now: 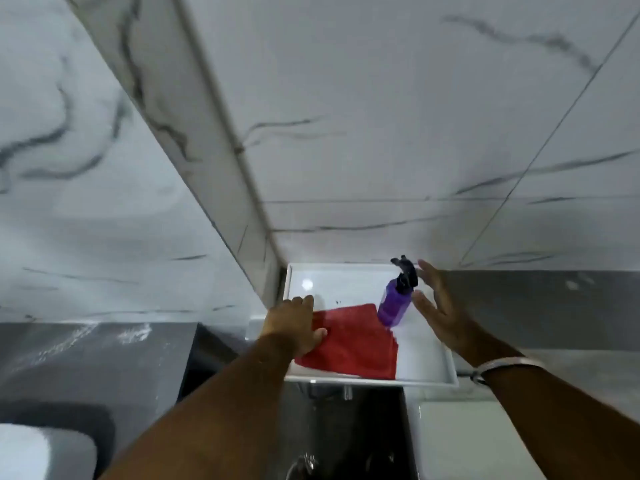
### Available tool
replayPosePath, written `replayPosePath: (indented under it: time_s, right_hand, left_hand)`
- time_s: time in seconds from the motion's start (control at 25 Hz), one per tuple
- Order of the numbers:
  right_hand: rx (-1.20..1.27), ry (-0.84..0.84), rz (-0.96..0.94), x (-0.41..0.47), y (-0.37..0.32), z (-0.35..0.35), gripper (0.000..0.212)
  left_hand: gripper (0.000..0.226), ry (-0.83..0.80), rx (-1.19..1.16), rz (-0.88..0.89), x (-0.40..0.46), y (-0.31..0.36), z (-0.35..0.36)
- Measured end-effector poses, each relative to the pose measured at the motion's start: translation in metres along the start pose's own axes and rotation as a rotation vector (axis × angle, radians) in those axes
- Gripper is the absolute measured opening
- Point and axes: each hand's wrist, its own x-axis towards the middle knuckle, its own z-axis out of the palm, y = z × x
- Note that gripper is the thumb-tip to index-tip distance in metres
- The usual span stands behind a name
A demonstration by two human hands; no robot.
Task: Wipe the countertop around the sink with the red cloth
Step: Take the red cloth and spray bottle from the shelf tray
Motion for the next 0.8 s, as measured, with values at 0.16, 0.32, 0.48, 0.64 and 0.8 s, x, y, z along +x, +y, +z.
replayPosePath:
  time_s: [0.16,0.32,0.48,0.64,0.8]
  right_hand:
    - [0.038,-0.011,-0.016,0.017,0.007,0.035,0.1]
    - [0.089,0.08,0.002,0.021,0.013,0.043,0.083]
    - [0.144,0.092,0.067,0.019,-0.003,0.024,0.066]
    - [0.181,0.03,-0.039,0.018,-0.047,-0.007,0.079]
    - [0.236,-0.044,-0.1,0.016,-0.1,-0.025,0.042]
  left_hand:
    - [0.097,-0.206,0.001,-0.18,0.02,0.004,0.023]
    - [0.08,-0.388,-0.173,-0.205,0.037,0.008,0.025]
    - [0.024,-0.306,-0.616,-0.068,0.032,0.0,0.005]
    - [0.017,-0.187,-0.801,0.065,0.032,0.003,-0.076]
    - [0.018,0.079,-0.791,0.136,0.032,0.009,-0.167]
